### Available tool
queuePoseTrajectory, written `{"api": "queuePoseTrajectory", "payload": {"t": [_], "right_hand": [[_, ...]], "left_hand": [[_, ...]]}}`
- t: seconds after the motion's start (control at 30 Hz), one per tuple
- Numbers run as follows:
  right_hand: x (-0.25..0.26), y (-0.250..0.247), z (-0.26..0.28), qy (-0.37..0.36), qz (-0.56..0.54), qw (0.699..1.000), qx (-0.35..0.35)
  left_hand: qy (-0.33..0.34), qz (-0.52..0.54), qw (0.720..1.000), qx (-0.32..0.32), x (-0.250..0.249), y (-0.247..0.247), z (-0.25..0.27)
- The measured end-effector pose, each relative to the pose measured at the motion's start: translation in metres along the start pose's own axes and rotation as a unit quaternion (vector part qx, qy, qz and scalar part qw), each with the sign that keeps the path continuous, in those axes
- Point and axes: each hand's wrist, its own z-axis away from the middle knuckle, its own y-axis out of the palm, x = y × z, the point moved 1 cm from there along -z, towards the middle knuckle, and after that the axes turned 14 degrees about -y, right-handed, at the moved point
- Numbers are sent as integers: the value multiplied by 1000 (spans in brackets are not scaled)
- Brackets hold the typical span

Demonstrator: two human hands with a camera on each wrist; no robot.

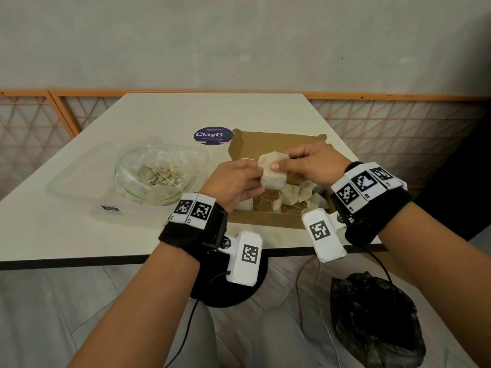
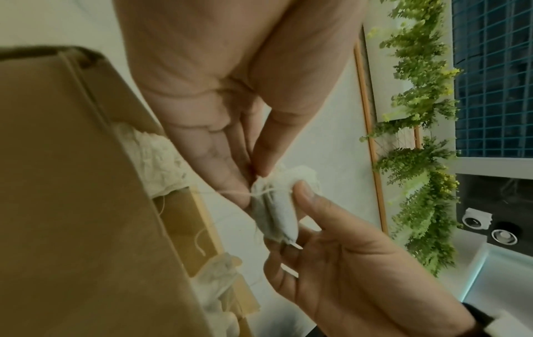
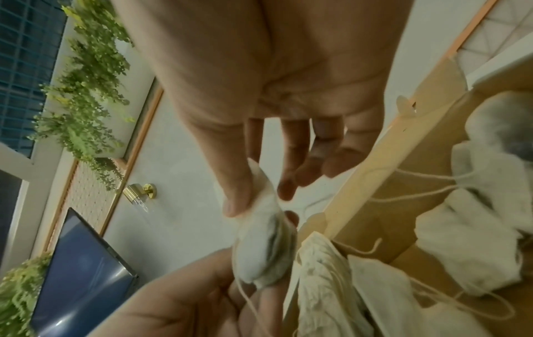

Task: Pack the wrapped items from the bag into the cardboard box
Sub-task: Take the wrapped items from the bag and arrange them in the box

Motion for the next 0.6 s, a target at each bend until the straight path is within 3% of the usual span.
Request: {"api": "queuePoseTrajectory", "payload": {"t": [0.27,0.43,0.6], "right_hand": [[5,8,-2,-16,76,996,38],[1,15,-5,-28,37,999,-1],[-6,19,-10,7,-12,998,-55]], "left_hand": [[9,-11,999,-34,-3,-6,4],[21,-28,999,5,-3,-6,8],[60,-27,997,-32,1,-8,6]]}}
